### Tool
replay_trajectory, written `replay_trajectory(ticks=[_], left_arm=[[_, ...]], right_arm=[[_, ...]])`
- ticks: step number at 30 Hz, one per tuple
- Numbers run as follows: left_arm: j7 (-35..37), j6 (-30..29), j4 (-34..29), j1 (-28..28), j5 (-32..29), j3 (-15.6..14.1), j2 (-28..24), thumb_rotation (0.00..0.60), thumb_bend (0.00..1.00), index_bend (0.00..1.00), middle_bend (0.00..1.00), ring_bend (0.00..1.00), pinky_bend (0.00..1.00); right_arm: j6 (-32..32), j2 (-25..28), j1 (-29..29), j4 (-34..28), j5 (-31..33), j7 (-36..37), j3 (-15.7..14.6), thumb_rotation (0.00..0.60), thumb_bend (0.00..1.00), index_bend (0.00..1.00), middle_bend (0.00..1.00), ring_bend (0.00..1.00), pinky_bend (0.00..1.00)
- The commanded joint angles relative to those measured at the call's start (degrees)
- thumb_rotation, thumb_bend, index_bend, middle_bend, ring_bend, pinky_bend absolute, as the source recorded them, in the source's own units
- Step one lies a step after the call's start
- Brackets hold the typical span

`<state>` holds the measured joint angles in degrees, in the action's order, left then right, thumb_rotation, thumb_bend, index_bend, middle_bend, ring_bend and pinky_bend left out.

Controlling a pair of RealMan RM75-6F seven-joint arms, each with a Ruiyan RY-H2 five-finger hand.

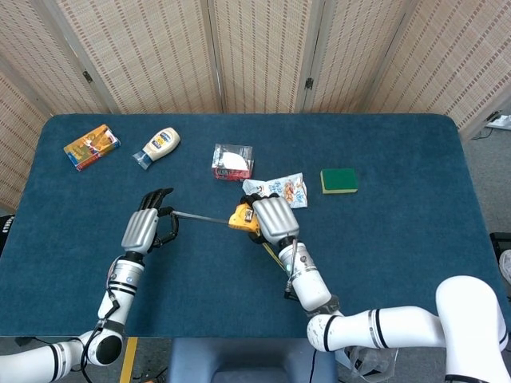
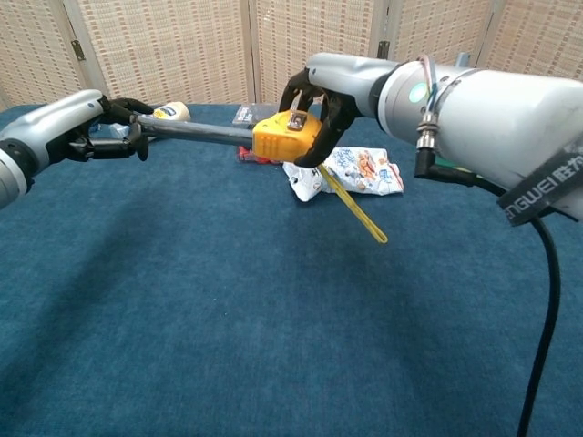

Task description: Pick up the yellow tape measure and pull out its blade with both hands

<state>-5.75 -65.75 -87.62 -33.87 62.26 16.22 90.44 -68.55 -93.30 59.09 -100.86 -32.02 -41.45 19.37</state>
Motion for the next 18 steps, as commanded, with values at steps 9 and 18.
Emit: replay_trajectory(ticks=[9,18], left_arm=[[2.0,-0.2,0.9,1.2,-0.3,0.1,-1.4,0.376,0.87,0.66,0.14,0.04,0.0],[3.4,-0.1,2.8,2.8,-0.2,-0.7,-3.5,0.382,0.87,0.66,0.14,0.04,0.0]], right_arm=[[1.2,4.8,-2.5,-2.5,-2.2,1.9,-2.1,0.6,0.3,0.5,0.4,0.47,0.27],[3.9,11.7,-6.0,-5.1,-6.1,6.9,-3.8,0.6,0.3,0.5,0.41,0.47,0.27]])
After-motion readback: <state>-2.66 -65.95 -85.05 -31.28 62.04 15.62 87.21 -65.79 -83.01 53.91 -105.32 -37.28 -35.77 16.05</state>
